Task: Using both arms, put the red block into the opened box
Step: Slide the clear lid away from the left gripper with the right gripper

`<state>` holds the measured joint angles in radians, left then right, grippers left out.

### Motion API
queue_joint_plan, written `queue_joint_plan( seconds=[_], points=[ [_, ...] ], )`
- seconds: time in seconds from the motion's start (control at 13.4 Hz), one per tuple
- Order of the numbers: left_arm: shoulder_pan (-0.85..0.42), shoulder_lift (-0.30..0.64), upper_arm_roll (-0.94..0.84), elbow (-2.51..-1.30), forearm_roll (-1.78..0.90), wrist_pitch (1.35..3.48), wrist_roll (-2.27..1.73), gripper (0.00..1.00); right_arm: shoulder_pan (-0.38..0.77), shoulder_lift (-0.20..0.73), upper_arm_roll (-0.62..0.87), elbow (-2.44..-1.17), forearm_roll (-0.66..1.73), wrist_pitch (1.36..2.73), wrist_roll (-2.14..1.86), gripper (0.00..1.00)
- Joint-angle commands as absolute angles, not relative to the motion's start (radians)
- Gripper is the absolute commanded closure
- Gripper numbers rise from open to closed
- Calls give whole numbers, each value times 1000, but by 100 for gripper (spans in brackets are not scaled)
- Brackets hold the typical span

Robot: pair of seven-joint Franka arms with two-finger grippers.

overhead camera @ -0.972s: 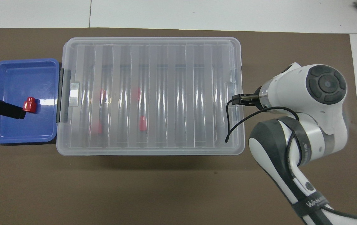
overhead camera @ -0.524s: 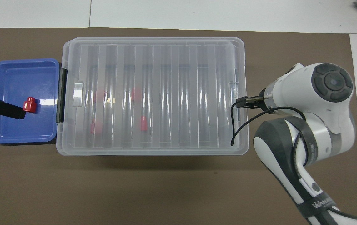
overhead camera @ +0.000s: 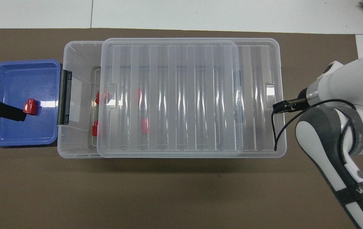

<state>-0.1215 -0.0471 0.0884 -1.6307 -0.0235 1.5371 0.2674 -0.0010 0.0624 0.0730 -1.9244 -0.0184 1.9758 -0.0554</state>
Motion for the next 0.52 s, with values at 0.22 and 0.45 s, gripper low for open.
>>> queue_joint_plan(
  seconds=[0.22,0.45],
  points=[
    [-74,-81,91,-1667,-8,1520,258,0,-90,34,80,-1954,-8,1963,-236,0],
    [10,-84,91,-1683,-6,1543,262,0,-110,34,78,-1954,-8,1965,-290,0]
  ],
)
